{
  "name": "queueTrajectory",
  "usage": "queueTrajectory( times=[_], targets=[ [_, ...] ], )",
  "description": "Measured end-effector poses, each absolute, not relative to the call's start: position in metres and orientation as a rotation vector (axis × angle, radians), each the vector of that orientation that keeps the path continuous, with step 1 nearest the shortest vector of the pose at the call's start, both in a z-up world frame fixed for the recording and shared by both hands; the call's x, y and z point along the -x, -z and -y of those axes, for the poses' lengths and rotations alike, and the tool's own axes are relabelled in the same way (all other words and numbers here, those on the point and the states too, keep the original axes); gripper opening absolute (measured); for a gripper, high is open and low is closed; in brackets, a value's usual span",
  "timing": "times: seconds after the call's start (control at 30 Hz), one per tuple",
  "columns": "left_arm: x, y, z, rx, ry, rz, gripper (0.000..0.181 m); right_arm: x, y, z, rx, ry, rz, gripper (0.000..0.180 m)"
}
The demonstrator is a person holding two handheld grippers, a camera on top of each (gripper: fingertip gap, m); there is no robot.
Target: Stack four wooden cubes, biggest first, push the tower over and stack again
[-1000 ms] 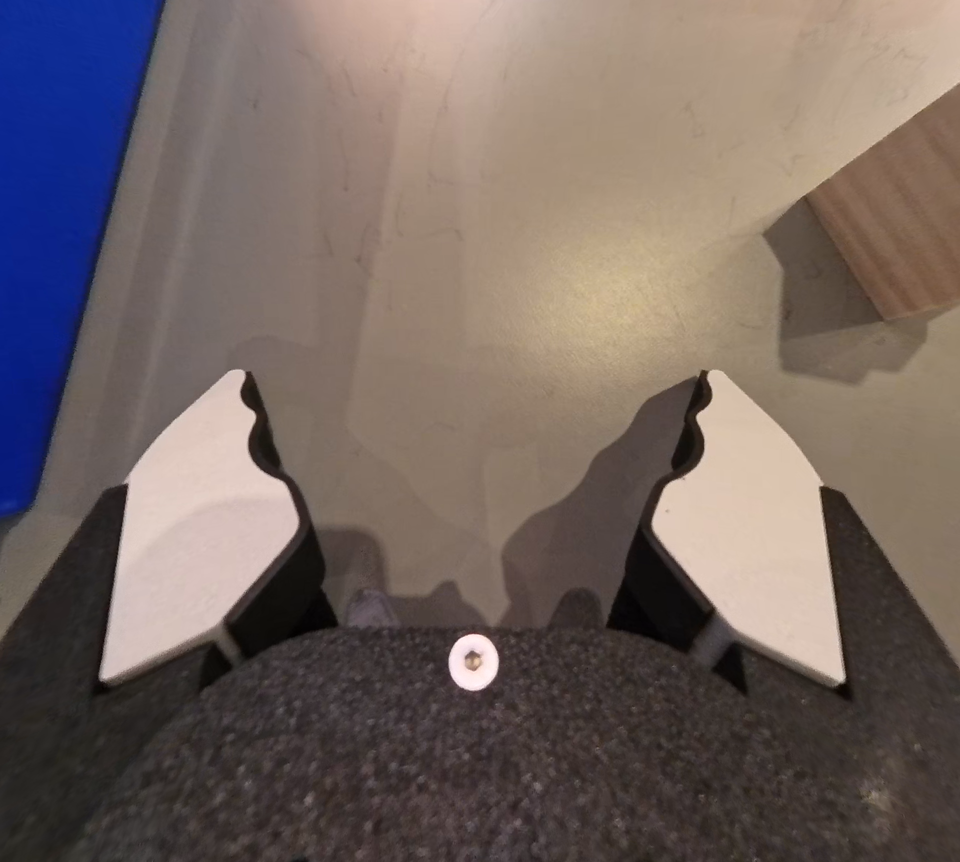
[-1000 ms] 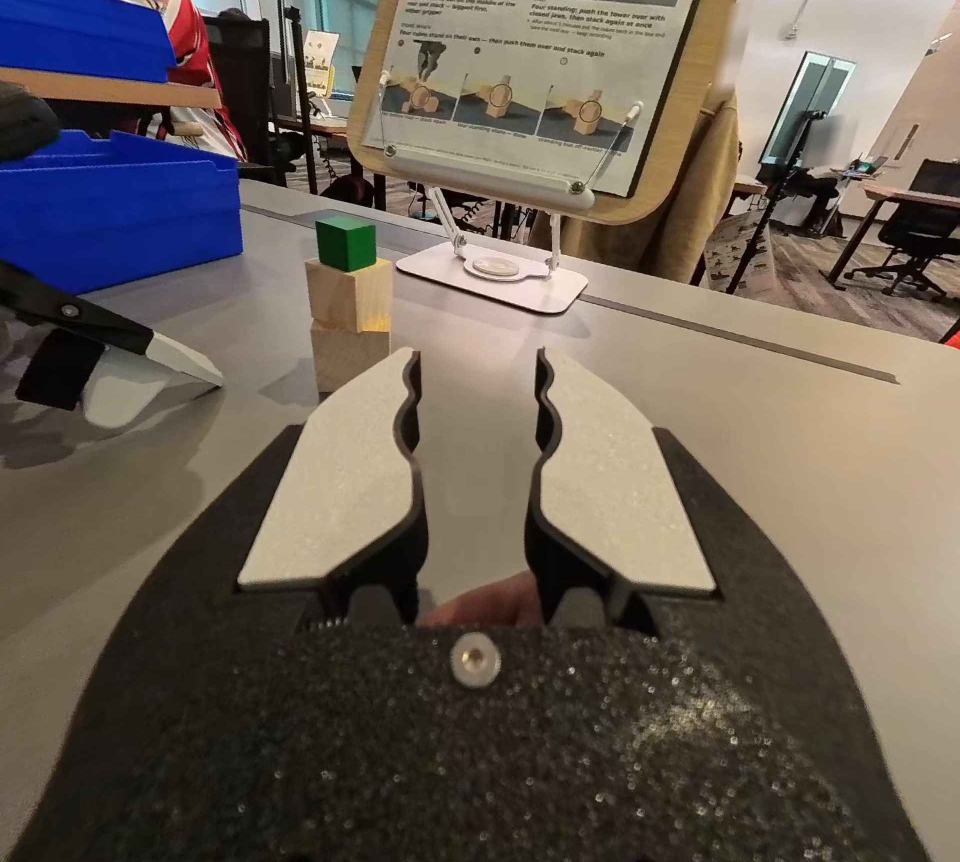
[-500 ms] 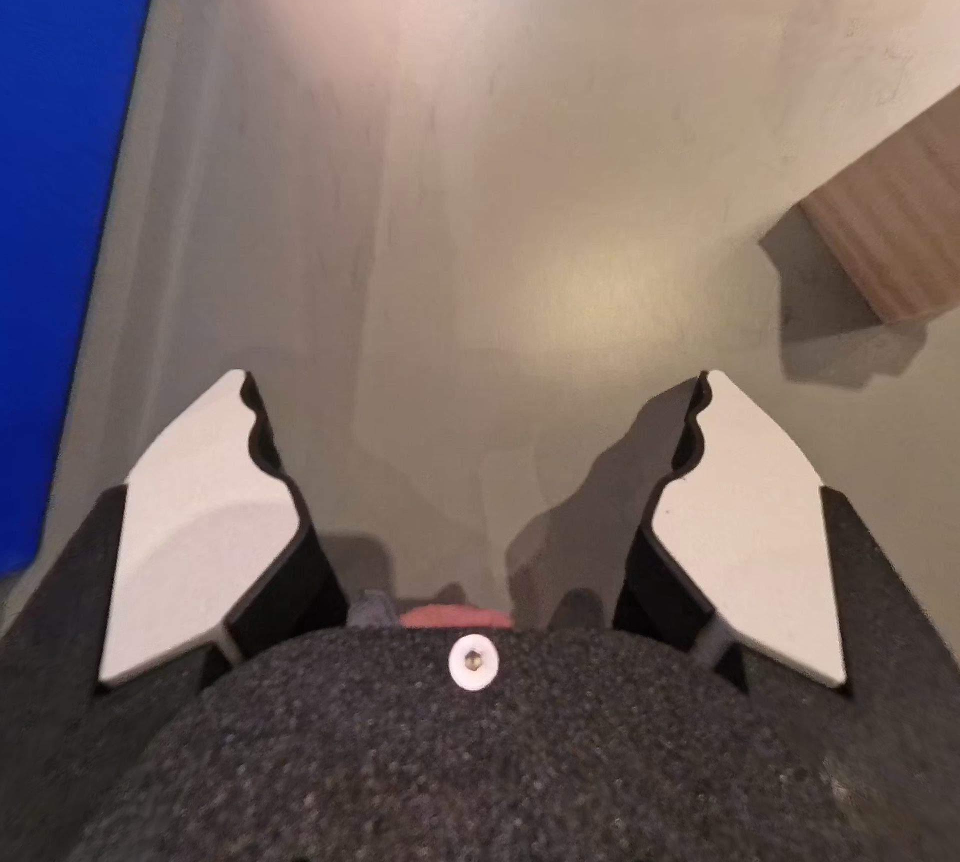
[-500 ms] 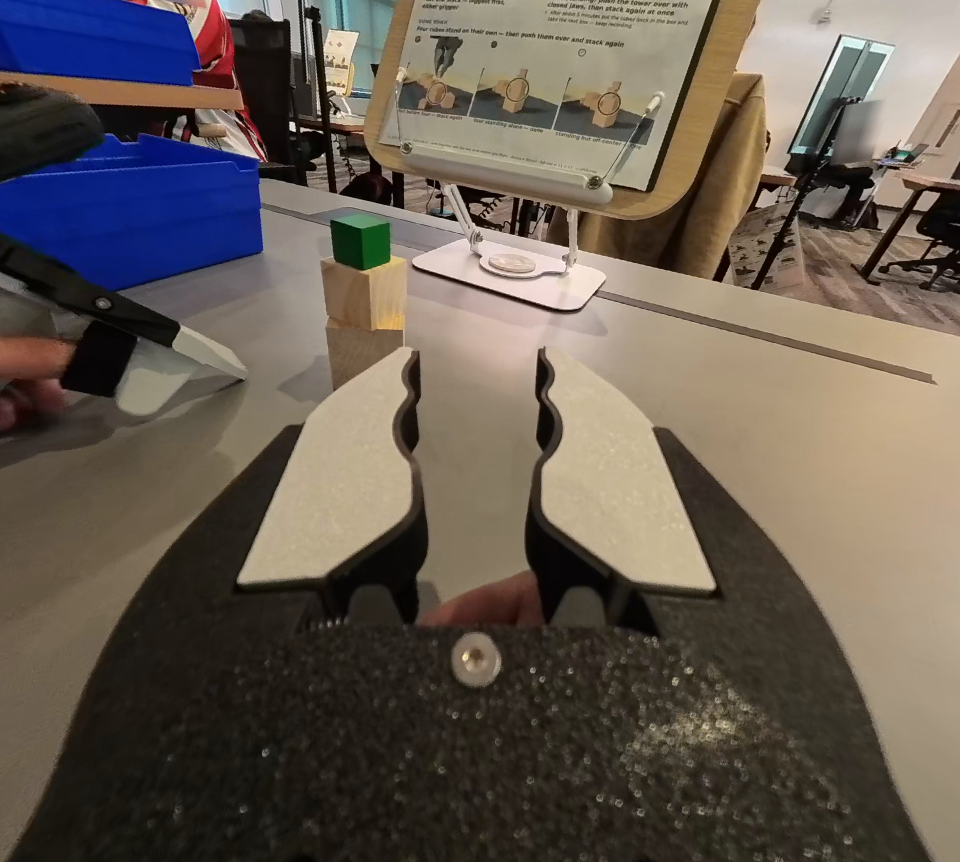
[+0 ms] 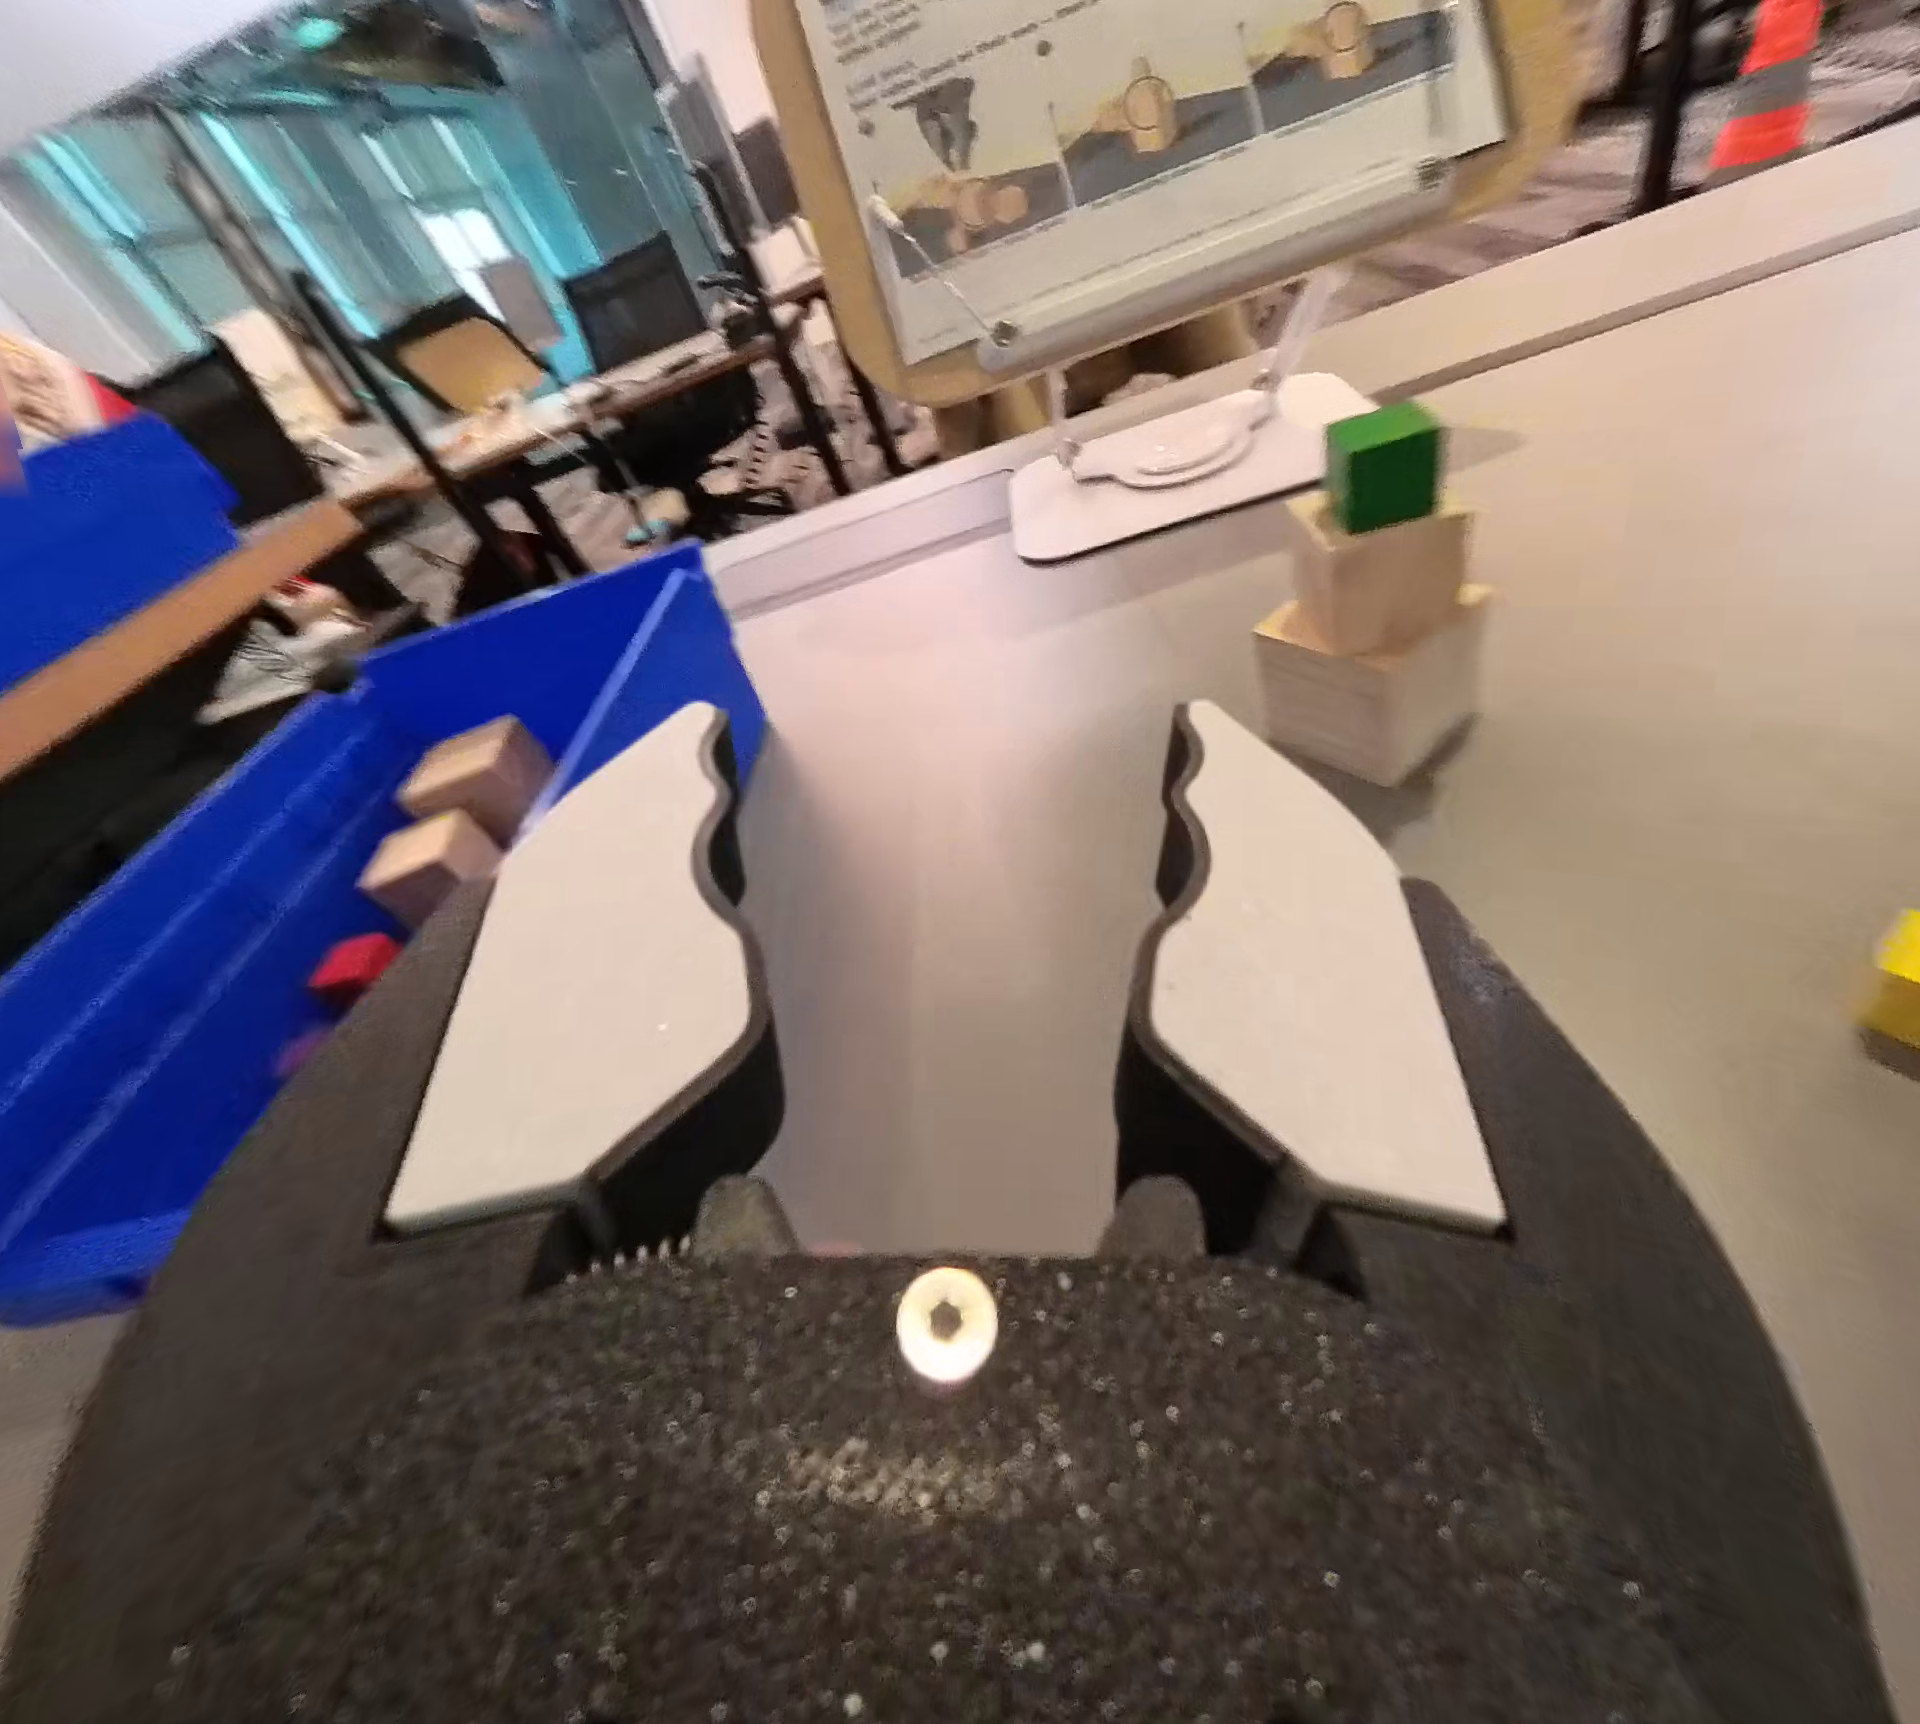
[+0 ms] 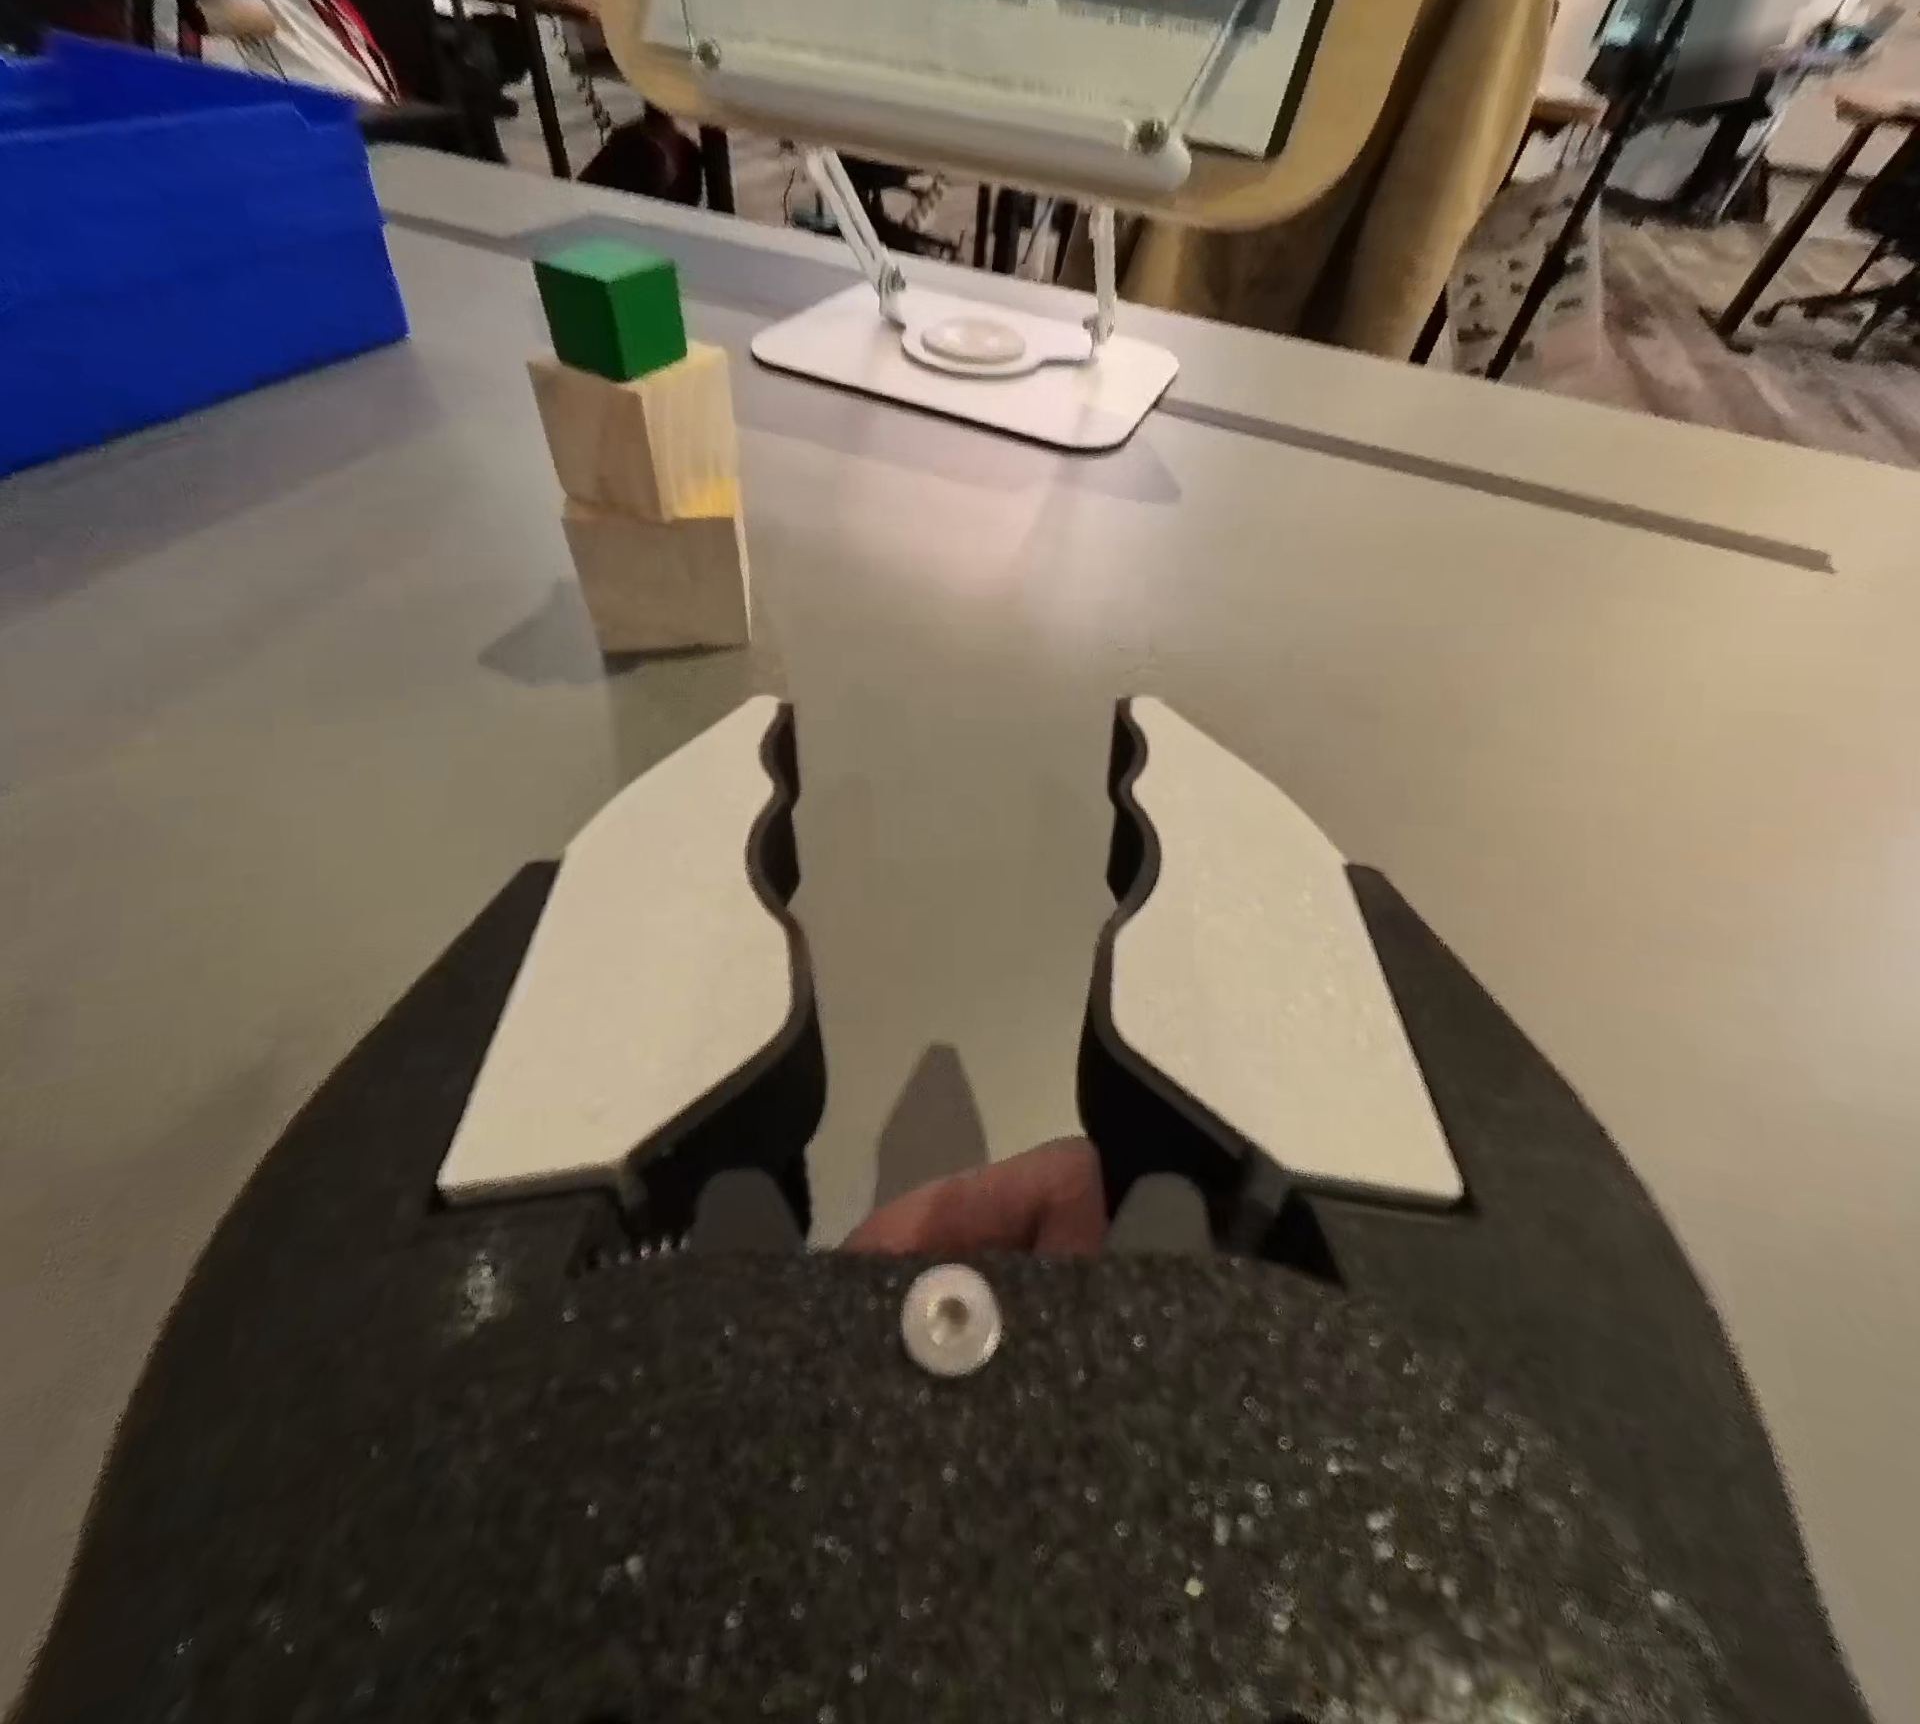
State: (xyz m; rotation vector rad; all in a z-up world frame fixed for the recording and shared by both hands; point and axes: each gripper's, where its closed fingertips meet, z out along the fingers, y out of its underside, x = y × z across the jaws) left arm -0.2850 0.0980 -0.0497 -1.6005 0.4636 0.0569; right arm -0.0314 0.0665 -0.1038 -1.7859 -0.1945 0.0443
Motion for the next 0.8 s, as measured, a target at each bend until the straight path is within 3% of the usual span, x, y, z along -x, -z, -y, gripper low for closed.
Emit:
queueTrajectory(
  times=[0.23,0.43,0.8],
  targets=[
    [0.283,0.086,-0.094,1.74,0.218,-0.38,0.084,0.029,0.096,-0.047,1.978,-0.1,0.23,0.071],
    [0.284,0.102,-0.111,1.823,0.29,-0.343,0.082,0.071,0.058,-0.047,2.26,-0.263,0.465,0.063],
    [0.275,0.106,-0.11,1.778,0.255,-0.396,0.074,0.112,0.154,-0.044,2.726,-0.054,0.771,0.056]
  ],
)
